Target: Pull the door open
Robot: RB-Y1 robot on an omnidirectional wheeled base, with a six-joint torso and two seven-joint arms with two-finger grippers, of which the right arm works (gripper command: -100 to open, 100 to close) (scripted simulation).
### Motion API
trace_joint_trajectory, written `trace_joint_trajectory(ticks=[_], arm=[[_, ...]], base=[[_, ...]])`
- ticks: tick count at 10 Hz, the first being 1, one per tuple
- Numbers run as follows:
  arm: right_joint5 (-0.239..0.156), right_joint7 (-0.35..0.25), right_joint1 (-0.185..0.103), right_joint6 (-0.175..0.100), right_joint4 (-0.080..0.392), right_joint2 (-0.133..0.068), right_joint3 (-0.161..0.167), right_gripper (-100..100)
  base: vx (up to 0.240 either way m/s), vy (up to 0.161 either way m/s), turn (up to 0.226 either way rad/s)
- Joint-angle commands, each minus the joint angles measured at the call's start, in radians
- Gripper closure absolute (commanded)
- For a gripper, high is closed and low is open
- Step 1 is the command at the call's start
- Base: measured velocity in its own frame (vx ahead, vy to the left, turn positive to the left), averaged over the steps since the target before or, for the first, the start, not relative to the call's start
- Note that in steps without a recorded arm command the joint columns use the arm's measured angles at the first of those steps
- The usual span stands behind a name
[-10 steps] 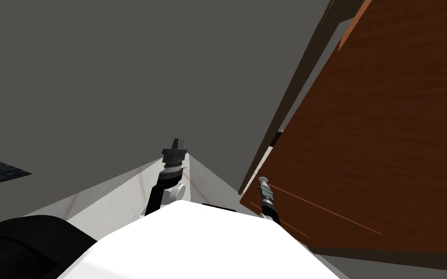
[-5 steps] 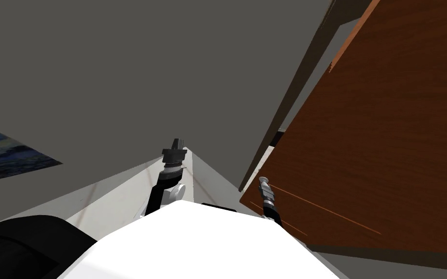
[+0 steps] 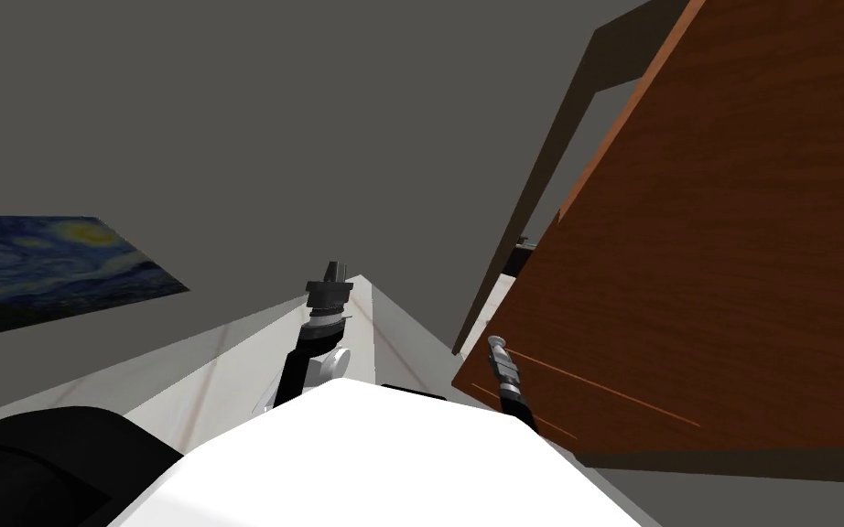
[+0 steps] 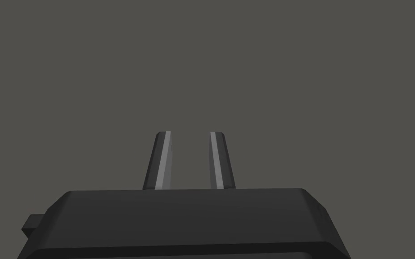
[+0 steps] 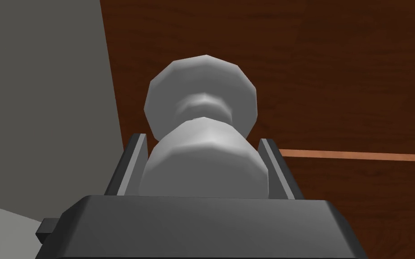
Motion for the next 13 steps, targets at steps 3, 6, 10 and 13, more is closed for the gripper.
trace_joint_trajectory(ticks=[3, 6, 10, 13], arm=[[0.008, -0.032, 0.009, -0.008, -0.011, -0.022, 0.025, 100], [0.03, -0.083, 0.037, -0.044, -0.016, -0.058, 0.07, 100], [0.059, -0.149, 0.071, -0.096, -0.025, -0.108, 0.129, 100], [0.07, -0.171, 0.086, -0.131, -0.011, -0.123, 0.155, 100]], base=[[-0.183, -0.029, 0.097], [-0.236, -0.05, 0.124], [-0.244, -0.042, 0.114], [-0.171, -0.03, 0.099]])
